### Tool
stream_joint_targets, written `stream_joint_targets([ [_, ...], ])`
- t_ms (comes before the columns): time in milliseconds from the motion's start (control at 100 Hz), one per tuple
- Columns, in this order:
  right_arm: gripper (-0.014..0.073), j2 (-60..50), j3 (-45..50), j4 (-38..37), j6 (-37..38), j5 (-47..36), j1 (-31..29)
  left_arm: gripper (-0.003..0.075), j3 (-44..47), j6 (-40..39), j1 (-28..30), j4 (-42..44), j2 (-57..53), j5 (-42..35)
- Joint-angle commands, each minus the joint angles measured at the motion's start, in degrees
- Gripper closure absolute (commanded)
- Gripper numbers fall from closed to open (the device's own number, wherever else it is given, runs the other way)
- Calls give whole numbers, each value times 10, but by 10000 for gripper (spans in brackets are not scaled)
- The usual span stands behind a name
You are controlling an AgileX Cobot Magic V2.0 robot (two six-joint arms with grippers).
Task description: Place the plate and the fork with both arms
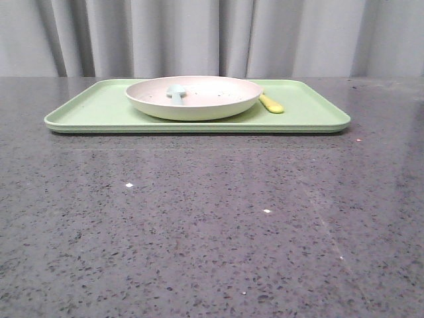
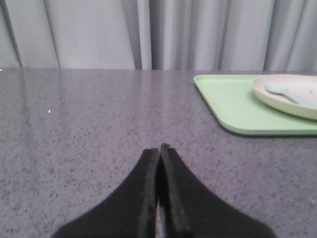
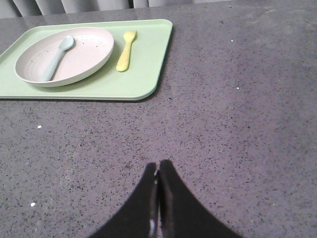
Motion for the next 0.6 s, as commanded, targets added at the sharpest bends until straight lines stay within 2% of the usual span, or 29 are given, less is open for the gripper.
stream_joint_targets([
  [0,660,6,-13,-10,-4,-42,-3,741,4,-5,8,4,-19,-67],
  [590,660,6,-13,-10,-4,-42,-3,741,15,-5,9,4,-19,-60],
])
